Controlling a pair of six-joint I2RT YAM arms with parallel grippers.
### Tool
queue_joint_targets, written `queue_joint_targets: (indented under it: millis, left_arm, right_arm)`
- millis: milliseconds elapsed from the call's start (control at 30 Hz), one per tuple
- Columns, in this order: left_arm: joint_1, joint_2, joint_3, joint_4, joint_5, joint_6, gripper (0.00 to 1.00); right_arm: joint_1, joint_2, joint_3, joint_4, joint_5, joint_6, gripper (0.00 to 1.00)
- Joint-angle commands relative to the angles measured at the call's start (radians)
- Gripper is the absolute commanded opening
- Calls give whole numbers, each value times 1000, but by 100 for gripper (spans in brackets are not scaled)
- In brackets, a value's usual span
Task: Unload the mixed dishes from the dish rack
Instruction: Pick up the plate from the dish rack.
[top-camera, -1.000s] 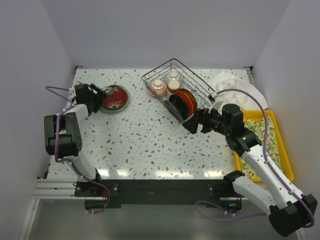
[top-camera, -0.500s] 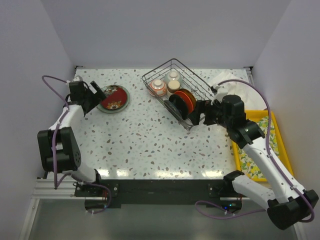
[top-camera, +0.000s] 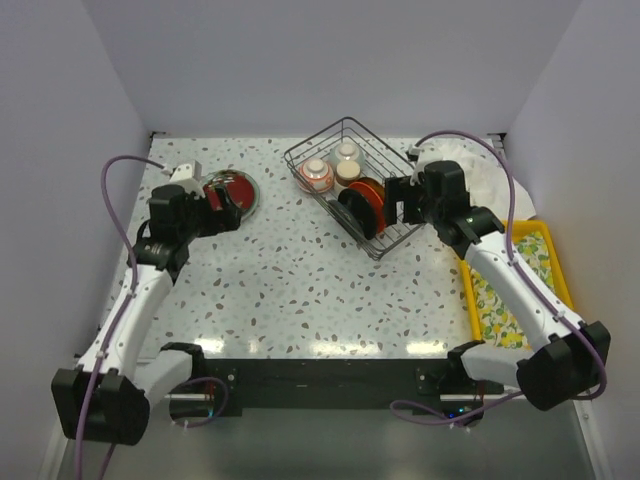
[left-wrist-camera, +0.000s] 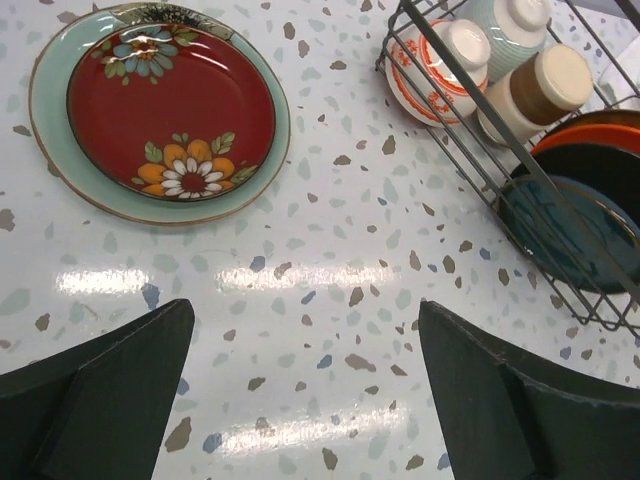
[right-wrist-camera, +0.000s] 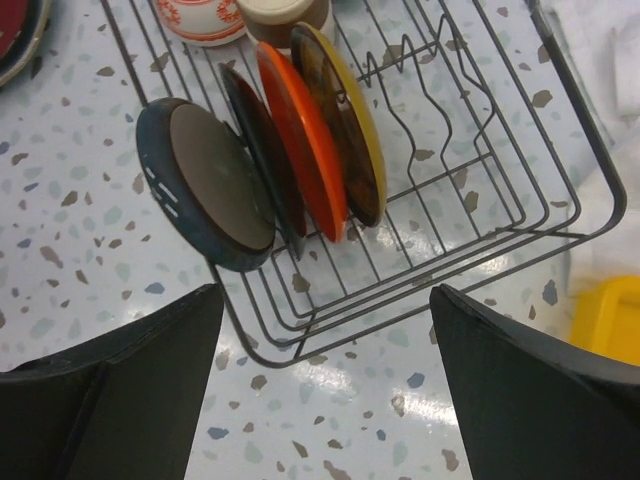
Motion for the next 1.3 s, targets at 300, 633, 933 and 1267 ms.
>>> queue_joint_targets:
  millis: [300,633,933,1267]
  left_arm:
    - [-29,-397,28,-320,-64,41,100]
    - [-35,-460,-10,-360,-43,-27,100]
    - [-35,-481,-42,-352,-37,-53,100]
    - [-35,-497,-42,-352,-54,-60,100]
  right_arm:
    - [-15,240,117,133,106,-158,64]
    - [-15,386,189,168,146,-235,46]
    - [-17,484,227,189,109,-243,41]
    - [-15,518,252,189,104,-267,18]
